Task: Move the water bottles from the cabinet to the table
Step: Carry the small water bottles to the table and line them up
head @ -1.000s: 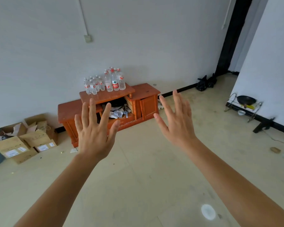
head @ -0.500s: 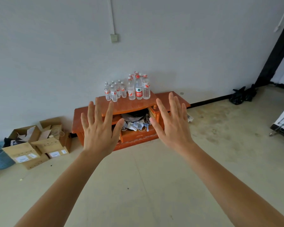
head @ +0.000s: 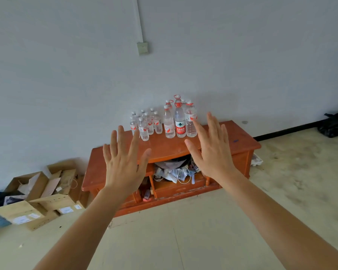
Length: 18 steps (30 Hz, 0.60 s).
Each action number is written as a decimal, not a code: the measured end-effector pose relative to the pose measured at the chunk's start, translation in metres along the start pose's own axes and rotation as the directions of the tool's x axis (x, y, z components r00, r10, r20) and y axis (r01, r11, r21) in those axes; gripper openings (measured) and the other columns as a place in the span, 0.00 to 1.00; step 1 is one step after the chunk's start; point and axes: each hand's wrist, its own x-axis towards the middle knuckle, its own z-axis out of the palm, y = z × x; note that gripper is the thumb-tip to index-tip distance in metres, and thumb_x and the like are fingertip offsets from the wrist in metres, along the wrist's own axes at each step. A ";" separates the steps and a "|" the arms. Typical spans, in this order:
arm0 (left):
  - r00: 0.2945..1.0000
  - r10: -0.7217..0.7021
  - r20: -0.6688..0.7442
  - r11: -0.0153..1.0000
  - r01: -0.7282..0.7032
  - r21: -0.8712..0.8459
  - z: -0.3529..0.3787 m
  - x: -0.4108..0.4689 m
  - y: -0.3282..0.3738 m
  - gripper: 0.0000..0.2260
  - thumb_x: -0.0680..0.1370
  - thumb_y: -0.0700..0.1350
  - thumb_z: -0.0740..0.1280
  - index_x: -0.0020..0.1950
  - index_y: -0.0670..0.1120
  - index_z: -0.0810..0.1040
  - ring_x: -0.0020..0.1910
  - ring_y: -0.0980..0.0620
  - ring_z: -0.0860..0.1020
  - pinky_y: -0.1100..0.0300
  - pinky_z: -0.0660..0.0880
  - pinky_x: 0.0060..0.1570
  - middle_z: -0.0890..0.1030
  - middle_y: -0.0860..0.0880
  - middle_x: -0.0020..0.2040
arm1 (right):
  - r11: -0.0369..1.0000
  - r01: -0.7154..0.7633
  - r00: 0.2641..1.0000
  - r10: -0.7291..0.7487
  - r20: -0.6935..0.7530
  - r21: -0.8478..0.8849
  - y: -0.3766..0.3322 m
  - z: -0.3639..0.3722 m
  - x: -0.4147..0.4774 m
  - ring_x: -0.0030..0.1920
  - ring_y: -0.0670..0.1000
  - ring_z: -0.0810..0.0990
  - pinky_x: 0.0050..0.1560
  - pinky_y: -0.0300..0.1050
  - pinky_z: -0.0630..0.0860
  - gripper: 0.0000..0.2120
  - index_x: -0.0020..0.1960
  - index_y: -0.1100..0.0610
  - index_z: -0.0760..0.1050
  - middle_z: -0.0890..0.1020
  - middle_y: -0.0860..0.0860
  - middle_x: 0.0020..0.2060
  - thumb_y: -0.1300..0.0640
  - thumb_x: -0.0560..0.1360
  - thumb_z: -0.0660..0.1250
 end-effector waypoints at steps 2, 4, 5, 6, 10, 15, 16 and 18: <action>0.999 -0.033 -0.015 0.999 0.033 0.007 0.010 0.041 -0.009 0.31 0.82 0.67 0.41 0.82 0.56 0.46 0.81 0.45 0.37 0.36 0.44 0.77 0.40 0.45 0.82 | 0.999 0.038 0.999 -0.038 0.001 0.008 0.009 0.024 0.058 0.81 0.63 0.51 0.79 0.65 0.52 0.32 0.83 0.50 0.53 0.50 0.61 0.82 0.36 0.83 0.48; 0.997 -0.070 -0.022 0.997 0.071 0.019 0.021 0.074 -0.022 0.30 0.82 0.66 0.42 0.82 0.56 0.47 0.81 0.44 0.38 0.37 0.43 0.77 0.41 0.44 0.82 | 0.998 0.045 0.999 -0.045 0.011 0.035 0.012 0.050 0.107 0.82 0.61 0.49 0.80 0.62 0.49 0.33 0.83 0.49 0.50 0.48 0.60 0.82 0.35 0.83 0.47; 0.994 -0.106 -0.017 0.994 0.106 0.018 0.030 0.093 -0.035 0.30 0.82 0.66 0.42 0.82 0.56 0.47 0.81 0.44 0.38 0.37 0.43 0.77 0.41 0.44 0.82 | 0.997 0.047 0.998 -0.049 0.026 0.061 0.012 0.070 0.136 0.82 0.60 0.48 0.80 0.61 0.48 0.33 0.83 0.49 0.50 0.48 0.59 0.82 0.35 0.83 0.47; 0.992 -0.120 -0.024 0.993 0.121 0.015 0.036 0.102 -0.042 0.30 0.82 0.66 0.42 0.82 0.56 0.47 0.81 0.45 0.38 0.38 0.43 0.77 0.41 0.44 0.82 | 0.995 0.050 0.998 -0.053 0.023 0.085 0.012 0.084 0.150 0.82 0.59 0.47 0.80 0.60 0.47 0.33 0.83 0.49 0.51 0.48 0.58 0.83 0.35 0.84 0.48; 0.980 -0.199 -0.015 0.980 0.200 0.025 0.077 0.156 -0.094 0.30 0.82 0.67 0.43 0.82 0.56 0.46 0.81 0.46 0.36 0.39 0.42 0.77 0.39 0.46 0.82 | 0.985 0.108 0.991 -0.117 0.059 0.137 0.006 0.158 0.221 0.82 0.58 0.45 0.80 0.59 0.46 0.32 0.83 0.49 0.51 0.47 0.58 0.83 0.36 0.84 0.51; 0.966 -0.258 0.026 0.966 0.258 -0.006 0.141 0.236 -0.162 0.31 0.82 0.67 0.43 0.82 0.56 0.44 0.81 0.46 0.36 0.39 0.42 0.77 0.39 0.46 0.82 | 0.978 0.103 0.985 -0.125 0.116 0.181 -0.005 0.258 0.299 0.82 0.58 0.46 0.80 0.58 0.46 0.33 0.83 0.50 0.51 0.48 0.58 0.83 0.35 0.83 0.50; 0.966 -0.257 0.038 0.966 0.258 -0.007 0.152 0.254 -0.175 0.31 0.82 0.67 0.43 0.82 0.56 0.44 0.81 0.46 0.36 0.39 0.42 0.77 0.39 0.46 0.82 | 0.979 0.097 0.984 -0.122 0.133 0.179 -0.007 0.278 0.315 0.82 0.58 0.46 0.80 0.58 0.46 0.33 0.83 0.50 0.50 0.47 0.58 0.83 0.35 0.83 0.50; 0.962 -0.262 0.073 0.964 0.264 -0.025 0.171 0.294 -0.200 0.31 0.81 0.67 0.41 0.82 0.56 0.43 0.80 0.46 0.35 0.40 0.41 0.77 0.37 0.47 0.82 | 0.983 0.071 0.977 -0.103 0.187 0.172 -0.013 0.313 0.349 0.82 0.58 0.45 0.81 0.59 0.46 0.34 0.83 0.49 0.48 0.45 0.57 0.83 0.34 0.83 0.49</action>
